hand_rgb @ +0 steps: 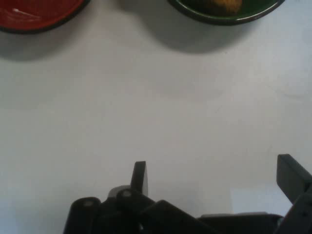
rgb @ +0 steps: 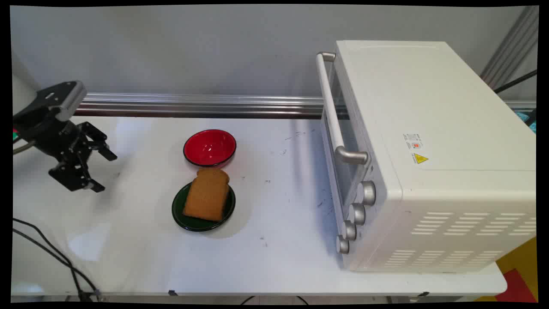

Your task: Open the oven

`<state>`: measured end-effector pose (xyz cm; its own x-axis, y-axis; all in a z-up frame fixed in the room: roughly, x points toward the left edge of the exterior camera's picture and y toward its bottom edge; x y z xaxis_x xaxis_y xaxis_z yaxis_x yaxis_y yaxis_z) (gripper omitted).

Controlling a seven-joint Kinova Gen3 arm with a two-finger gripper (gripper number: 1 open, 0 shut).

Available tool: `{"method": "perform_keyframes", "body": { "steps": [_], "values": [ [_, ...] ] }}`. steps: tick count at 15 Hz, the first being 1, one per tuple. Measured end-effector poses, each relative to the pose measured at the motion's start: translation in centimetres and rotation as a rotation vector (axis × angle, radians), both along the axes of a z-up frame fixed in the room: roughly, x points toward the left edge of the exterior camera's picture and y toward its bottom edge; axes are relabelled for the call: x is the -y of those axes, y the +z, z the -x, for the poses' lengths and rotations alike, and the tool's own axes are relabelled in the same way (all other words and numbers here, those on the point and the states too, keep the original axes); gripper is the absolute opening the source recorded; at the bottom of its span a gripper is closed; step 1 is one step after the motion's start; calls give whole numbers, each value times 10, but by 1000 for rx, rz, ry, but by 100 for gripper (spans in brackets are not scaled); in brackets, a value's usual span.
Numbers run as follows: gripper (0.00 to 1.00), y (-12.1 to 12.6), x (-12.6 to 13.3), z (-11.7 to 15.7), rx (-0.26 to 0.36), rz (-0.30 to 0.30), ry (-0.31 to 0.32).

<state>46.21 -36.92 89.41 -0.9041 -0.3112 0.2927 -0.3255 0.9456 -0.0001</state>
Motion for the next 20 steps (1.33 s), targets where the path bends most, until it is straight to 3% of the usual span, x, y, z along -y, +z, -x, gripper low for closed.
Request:
{"method": "perform_keyframes", "body": {
  "steps": [4, 8, 13, 20],
  "values": [
    [100, -2, 1, 14, -20, -4, 5],
    [100, 12, 18, 46, -100, 5, 32],
    [100, 42, 69, 114, -194, 27, 26],
    [100, 86, 140, 226, -298, 26, -111]
  ]
}}
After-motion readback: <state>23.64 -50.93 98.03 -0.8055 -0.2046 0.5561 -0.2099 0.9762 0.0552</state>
